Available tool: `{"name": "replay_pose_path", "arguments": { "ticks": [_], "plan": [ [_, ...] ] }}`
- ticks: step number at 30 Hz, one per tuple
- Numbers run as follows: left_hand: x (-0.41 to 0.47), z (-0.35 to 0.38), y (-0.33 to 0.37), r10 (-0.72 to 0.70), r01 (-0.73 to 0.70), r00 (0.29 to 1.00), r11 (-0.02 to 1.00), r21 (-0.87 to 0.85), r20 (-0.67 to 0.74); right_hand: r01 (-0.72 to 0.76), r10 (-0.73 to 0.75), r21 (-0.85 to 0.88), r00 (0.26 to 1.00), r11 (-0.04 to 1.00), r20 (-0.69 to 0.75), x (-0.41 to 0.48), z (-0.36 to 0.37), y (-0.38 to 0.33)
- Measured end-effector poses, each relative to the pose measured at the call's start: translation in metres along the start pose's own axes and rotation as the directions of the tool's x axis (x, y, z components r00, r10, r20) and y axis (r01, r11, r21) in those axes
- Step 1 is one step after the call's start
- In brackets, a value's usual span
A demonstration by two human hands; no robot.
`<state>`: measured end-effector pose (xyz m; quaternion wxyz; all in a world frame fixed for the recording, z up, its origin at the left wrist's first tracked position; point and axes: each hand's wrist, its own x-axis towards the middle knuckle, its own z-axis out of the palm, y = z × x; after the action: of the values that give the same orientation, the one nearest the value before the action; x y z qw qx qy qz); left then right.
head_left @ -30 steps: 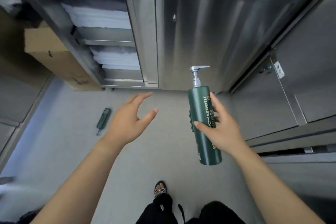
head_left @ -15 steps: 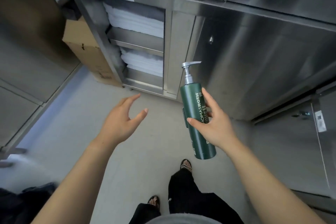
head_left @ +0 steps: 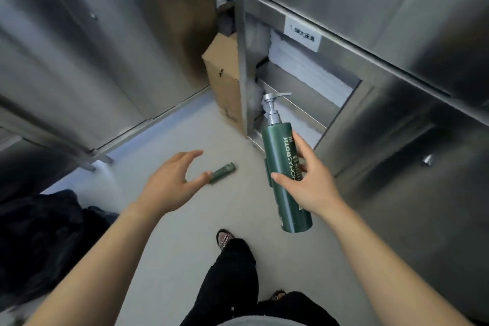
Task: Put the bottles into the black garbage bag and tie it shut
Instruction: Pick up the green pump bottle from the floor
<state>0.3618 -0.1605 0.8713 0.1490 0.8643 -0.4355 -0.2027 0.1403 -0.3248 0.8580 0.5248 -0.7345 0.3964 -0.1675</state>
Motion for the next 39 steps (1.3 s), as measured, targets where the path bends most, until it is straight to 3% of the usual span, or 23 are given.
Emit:
{"name": "replay_pose_path", "arguments": {
  "ticks": [4,14,23,29,34,39],
  "plan": [
    [0.048,-0.014,-0.028,-0.066,0.062,0.996,0.995,-0.072,-0.064,0.087,-0.083,-0.038,0.992,0.995,0.092,0.073,0.024,-0.027],
    [0.125,-0.053,-0.085,-0.214,0.157,0.955,0.953,-0.260,-0.207,0.131,-0.118,-0.037,0.961,0.991,0.249,0.210,0.067,-0.071],
    [0.141,-0.031,-0.107,-0.530,0.429,0.815,0.824,-0.370,-0.237,0.236,-0.163,-0.043,0.783,0.971,0.601,0.343,0.131,-0.069],
    [0.177,0.035,-0.136,-0.688,0.571,0.707,0.693,-0.440,-0.164,0.224,-0.110,-0.099,0.760,0.970,0.640,0.403,0.186,-0.011],
    [0.242,0.118,-0.183,-0.712,0.571,0.692,0.641,-0.512,-0.120,0.218,-0.052,-0.178,0.759,0.959,0.649,0.427,0.238,0.086],
    [0.304,0.251,-0.247,-0.723,0.608,0.686,0.630,-0.483,-0.079,0.163,0.001,-0.221,0.802,0.962,0.597,0.457,0.287,0.228]
  ]
}}
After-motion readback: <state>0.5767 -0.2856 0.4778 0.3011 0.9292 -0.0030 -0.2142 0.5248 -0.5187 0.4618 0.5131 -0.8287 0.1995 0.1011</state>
